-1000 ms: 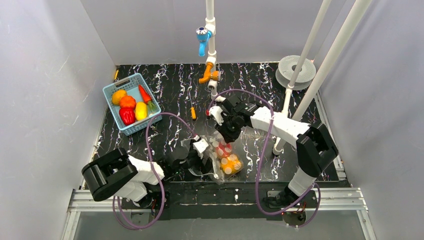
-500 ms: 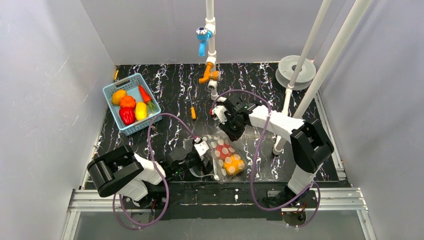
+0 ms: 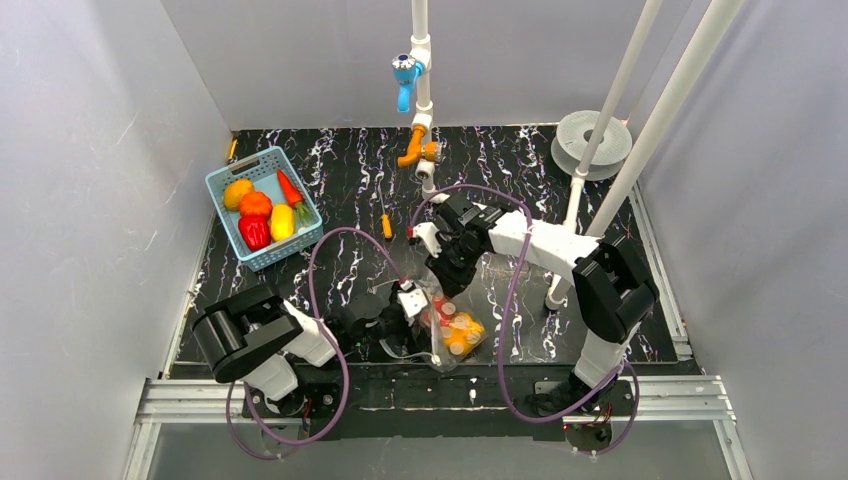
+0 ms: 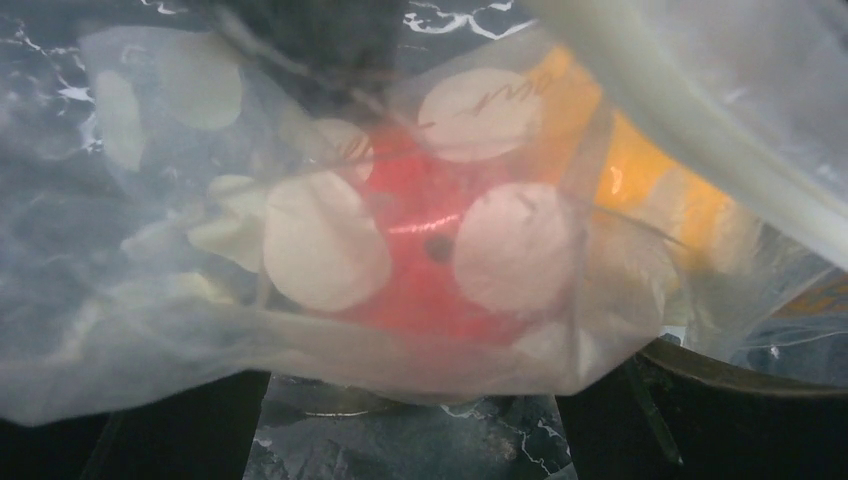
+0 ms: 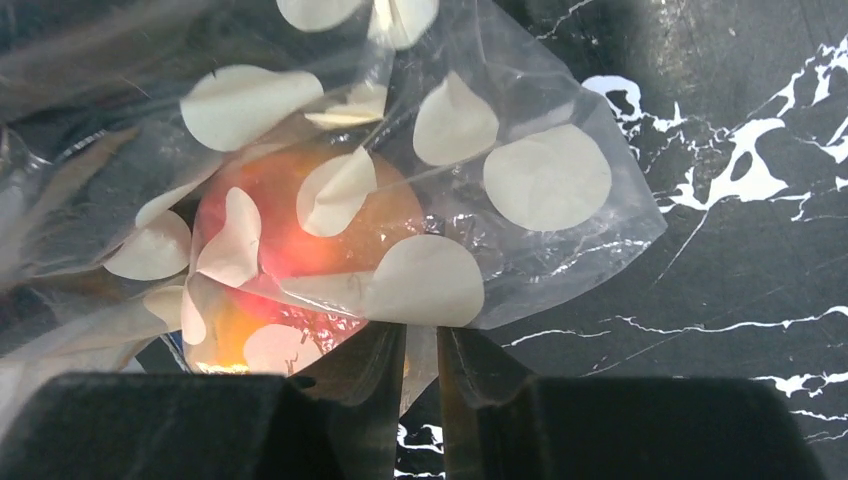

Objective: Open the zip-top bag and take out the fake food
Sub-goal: Pick up the fake fruit from the zipper food storage bag.

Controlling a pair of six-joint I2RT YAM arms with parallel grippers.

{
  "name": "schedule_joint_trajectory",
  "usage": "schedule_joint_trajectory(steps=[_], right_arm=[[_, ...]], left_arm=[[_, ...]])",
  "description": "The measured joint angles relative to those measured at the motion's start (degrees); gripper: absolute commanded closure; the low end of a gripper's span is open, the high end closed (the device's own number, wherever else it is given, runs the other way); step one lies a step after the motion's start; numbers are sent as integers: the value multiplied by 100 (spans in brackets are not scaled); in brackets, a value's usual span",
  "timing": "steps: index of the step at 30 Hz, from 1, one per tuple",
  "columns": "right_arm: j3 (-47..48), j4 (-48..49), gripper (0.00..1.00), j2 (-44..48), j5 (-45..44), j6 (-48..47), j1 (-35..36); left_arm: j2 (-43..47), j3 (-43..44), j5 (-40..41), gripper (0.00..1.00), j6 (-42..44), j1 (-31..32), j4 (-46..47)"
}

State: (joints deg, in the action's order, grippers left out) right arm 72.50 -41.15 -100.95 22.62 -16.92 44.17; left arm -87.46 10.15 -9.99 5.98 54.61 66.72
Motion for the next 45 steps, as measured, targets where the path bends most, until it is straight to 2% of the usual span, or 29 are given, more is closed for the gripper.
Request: schedule_joint_trajectory(steps=[5,10,14,20,25,29,33,35,38,39,40,45], right_arm=[[74,-48,62,-22,31,-15,13],[124,-201,43,54,36,-13,-43],[120,-263,28,464,166,-74,-256],[113,-276,4,1319,707,-226,-538],[64,-365,2,1396,1319,-323,-516],[36,-390,9,1089,1462,-287,-457],[28,-385,26,715,1460,-227,-353],[-15,-376,42,664,1388,-171,-254],[-25,-361,81,639,1280,-106,-62],[-23,-359,92,612,1242,-87,-6],[-18,-361,99,571,1210,-67,44],[-14,-366,99,496,997,9,47]], left_arm=[[79,-15,-25,3,-26,3,49],[838,-65,35,2,-45,0,55],[1582,-129,74,2,-17,0,16],[1776,-218,122,2,95,0,-219],[1690,-232,157,2,164,0,-453],[1656,-232,209,2,181,0,-551],[1730,-232,243,2,189,0,-634],[1774,-232,254,2,187,-1,-648],[1792,-232,254,2,178,0,-648],[1792,-232,254,2,174,0,-650],[1792,-232,254,2,170,0,-652],[1792,-240,293,2,193,-1,-676]])
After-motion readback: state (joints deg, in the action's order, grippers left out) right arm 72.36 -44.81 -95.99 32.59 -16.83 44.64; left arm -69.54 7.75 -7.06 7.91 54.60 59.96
